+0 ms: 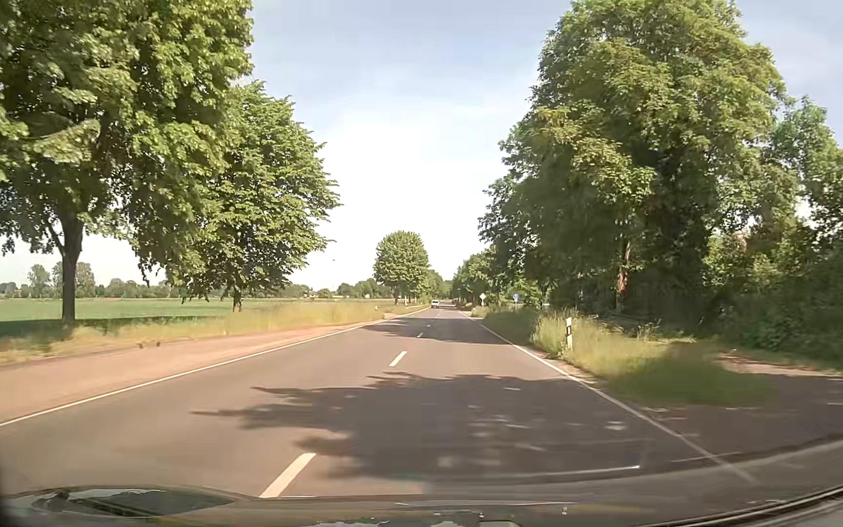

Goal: Follow the waypoints while adhering to traffic rules and regulations

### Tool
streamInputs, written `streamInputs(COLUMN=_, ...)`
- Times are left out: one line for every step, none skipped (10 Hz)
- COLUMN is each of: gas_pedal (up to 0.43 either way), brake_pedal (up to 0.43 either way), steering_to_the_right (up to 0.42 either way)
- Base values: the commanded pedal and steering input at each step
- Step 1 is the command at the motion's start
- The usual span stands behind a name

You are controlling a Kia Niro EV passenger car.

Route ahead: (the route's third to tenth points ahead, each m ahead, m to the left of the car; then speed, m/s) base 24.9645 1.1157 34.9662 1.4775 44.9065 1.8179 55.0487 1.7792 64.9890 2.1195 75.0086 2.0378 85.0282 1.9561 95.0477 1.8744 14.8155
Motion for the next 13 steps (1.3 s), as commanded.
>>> streamInputs(gas_pedal=0.130, brake_pedal=0.000, steering_to_the_right=-0.001)
streamInputs(gas_pedal=0.130, brake_pedal=0.000, steering_to_the_right=-0.001)
streamInputs(gas_pedal=0.130, brake_pedal=0.000, steering_to_the_right=-0.001)
streamInputs(gas_pedal=0.130, brake_pedal=0.000, steering_to_the_right=-0.001)
streamInputs(gas_pedal=0.130, brake_pedal=0.000, steering_to_the_right=-0.001)
streamInputs(gas_pedal=0.130, brake_pedal=0.000, steering_to_the_right=-0.001)
streamInputs(gas_pedal=0.130, brake_pedal=0.000, steering_to_the_right=-0.001)
streamInputs(gas_pedal=0.130, brake_pedal=0.000, steering_to_the_right=-0.001)
streamInputs(gas_pedal=0.130, brake_pedal=0.000, steering_to_the_right=-0.001)
streamInputs(gas_pedal=0.130, brake_pedal=0.000, steering_to_the_right=-0.001)
streamInputs(gas_pedal=0.130, brake_pedal=0.000, steering_to_the_right=-0.001)
streamInputs(gas_pedal=0.130, brake_pedal=0.000, steering_to_the_right=-0.001)
streamInputs(gas_pedal=0.130, brake_pedal=0.000, steering_to_the_right=-0.001)
